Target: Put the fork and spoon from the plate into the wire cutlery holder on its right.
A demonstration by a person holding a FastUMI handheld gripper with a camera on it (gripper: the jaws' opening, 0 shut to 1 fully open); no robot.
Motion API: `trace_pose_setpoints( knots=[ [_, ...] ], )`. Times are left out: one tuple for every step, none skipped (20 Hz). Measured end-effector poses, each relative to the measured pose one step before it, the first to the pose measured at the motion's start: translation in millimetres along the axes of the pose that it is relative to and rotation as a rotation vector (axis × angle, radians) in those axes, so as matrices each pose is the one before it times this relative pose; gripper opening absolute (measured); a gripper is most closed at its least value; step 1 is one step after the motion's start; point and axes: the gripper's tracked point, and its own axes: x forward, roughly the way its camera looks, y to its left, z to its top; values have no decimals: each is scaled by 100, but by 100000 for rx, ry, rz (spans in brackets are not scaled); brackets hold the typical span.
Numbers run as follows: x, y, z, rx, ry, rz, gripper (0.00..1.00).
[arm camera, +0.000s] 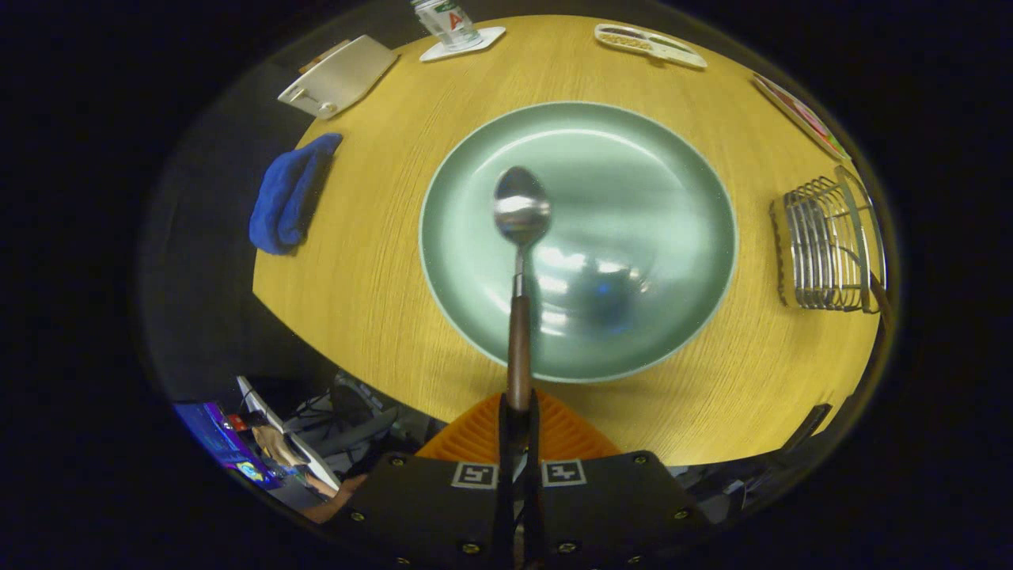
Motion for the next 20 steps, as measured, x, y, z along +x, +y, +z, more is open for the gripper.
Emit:
trace_pose_setpoints(
  knots=[
    [-580, -165, -1, -2511, -903, -1254, 6],
    [-1288, -182, -161, -2951, -109, -1193, 6],
    [-950, -245, -140, -2707, 707, -778, 6],
    [-467, -237, -29, -2191, 340, -812, 6],
    [-601, -285, 73, -1093, -476, -599, 6],
    [-521, -489, -180, -933, -15, -864, 6],
    [-485, -493, -36, -744, -107, -510, 6],
    [-503, -359, -25, -359, -397, 5, 6],
    [-556, -211, 81, 39, -481, 304, 5],
    [-469, -187, -15, 9, -241, 195, 6],
    [-728, -194, 27, 50, -564, 272, 6],
    [-587, -250, 154, 59, -351, 257, 6],
    [-603, -453, -170, -904, 1214, -370, 6],
    [-640, -405, -29, 577, -336, -499, 6],
    [-580, -418, 167, -82, -919, -497, 6],
    [-666, -500, 14, -211, -387, -602, 5],
    [-708, -393, -82, 315, -192, -297, 5],
    [-658, -319, -91, -78, -234, 173, 6],
    [-708, -368, -87, 172, -236, 81, 6],
    [-442, -607, -107, -94, 168, -591, 6]
  ],
)
